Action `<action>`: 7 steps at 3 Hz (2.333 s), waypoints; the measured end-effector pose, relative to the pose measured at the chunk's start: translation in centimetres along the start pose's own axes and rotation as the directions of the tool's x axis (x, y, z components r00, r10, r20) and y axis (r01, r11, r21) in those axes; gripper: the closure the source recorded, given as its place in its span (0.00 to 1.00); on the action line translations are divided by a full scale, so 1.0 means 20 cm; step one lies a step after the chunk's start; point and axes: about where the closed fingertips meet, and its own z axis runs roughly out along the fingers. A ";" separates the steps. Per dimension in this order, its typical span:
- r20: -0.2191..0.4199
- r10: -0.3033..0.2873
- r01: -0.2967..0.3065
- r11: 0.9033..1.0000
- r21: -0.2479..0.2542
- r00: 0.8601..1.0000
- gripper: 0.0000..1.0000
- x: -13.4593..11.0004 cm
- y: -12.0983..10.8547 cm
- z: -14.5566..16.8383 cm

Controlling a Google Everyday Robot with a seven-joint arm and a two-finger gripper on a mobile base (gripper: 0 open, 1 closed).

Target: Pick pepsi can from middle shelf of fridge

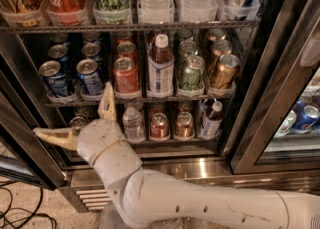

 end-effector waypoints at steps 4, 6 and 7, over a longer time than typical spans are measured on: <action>-0.262 -0.050 -0.005 0.978 -0.207 0.964 0.14 0.18 0.28 -0.03; -0.221 0.029 -0.021 0.999 0.040 0.975 0.14 0.23 0.05 0.02; -0.169 0.023 -0.006 0.995 0.104 0.985 0.14 0.20 -0.03 0.05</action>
Offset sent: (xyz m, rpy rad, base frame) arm -0.0477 0.0544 -0.0424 -0.2915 0.2024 0.2358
